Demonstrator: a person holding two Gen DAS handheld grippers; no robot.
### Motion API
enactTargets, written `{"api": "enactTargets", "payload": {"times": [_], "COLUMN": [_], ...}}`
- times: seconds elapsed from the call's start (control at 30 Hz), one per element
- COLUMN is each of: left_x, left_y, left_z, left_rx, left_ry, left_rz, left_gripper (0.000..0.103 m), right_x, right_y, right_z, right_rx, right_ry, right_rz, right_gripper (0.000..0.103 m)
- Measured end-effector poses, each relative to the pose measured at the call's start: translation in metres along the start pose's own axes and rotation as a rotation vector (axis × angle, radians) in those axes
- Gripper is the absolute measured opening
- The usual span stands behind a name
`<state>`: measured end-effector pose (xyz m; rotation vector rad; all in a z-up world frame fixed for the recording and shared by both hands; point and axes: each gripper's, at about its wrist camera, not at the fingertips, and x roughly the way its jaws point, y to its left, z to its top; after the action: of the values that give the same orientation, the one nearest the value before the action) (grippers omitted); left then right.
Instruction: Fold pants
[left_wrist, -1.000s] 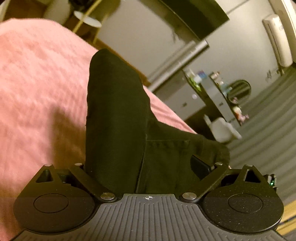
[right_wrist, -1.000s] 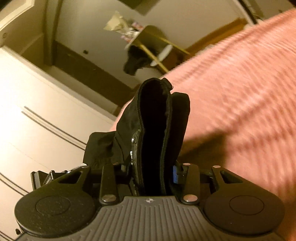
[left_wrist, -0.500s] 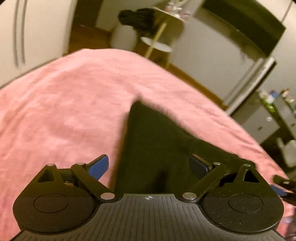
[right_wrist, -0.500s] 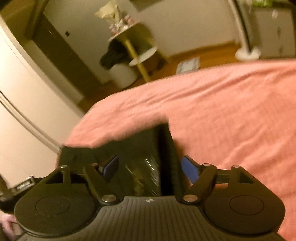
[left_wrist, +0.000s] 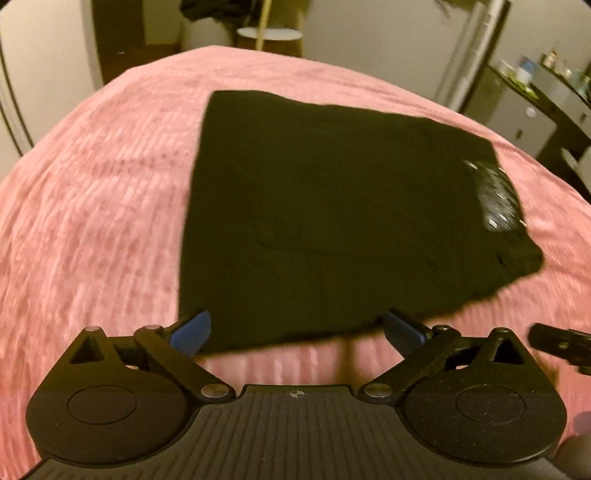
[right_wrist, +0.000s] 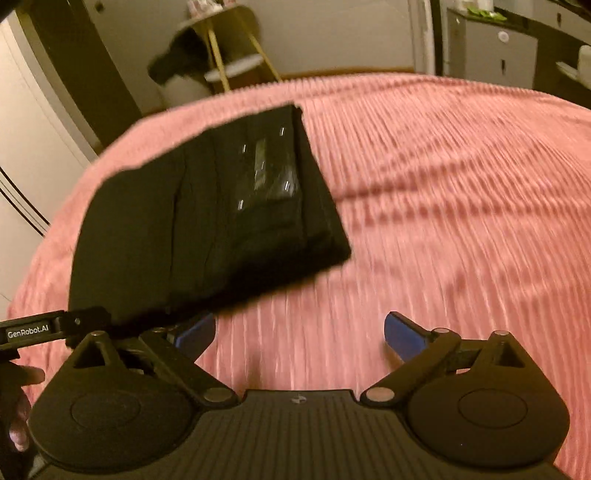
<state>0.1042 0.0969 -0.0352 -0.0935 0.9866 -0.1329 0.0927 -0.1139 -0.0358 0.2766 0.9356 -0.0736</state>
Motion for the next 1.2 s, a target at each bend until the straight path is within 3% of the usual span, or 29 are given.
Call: {"api": "enactTargets", "payload": {"times": [0.17, 0.33, 0.4, 0.57, 0.77, 0.87, 1.2], "left_x": [-0.022, -0.042, -0.049, -0.053, -0.038, -0.034, -0.021], "left_y": [-0.006, -0.012, -0.009, -0.002, 0.005, -0.003, -0.029], "left_z": [-0.007, -0.007, -0.009, -0.018, -0.026, -0.025, -0.028], "left_rx": [0.002, 0.045, 0.039, 0.015, -0.132, -0.114, 0.001], "left_ry": [0.003, 0.007, -0.015, -0.044, 0.025, 0.033, 0.046], "left_rz": [-0.044, 0.037, 0.069, 0.157, 0.108, 0.133, 0.188], "left_gripper": [0.102, 0.103, 0.103, 0.103, 0.103, 0.103, 0.103], "right_x": [-0.02, -0.038, -0.043, -0.034, -0.028, -0.023, -0.011], "right_y": [0.029, 0.061, 0.067, 0.067, 0.069, 0.059, 0.038], "right_z": [0.012, 0.025, 0.021, 0.009, -0.006, -0.01, -0.015], "right_rx": [0.001, -0.103, -0.126, -0.159, -0.259, -0.231, -0.23], "right_ry": [0.01, -0.021, -0.044, -0.048, -0.081, -0.073, -0.129], "right_rz": [-0.042, -0.143, -0.131, -0.103, -0.117, -0.077, -0.098], "right_gripper": [0.099, 0.099, 0.099, 0.099, 0.099, 0.099, 0.099]}}
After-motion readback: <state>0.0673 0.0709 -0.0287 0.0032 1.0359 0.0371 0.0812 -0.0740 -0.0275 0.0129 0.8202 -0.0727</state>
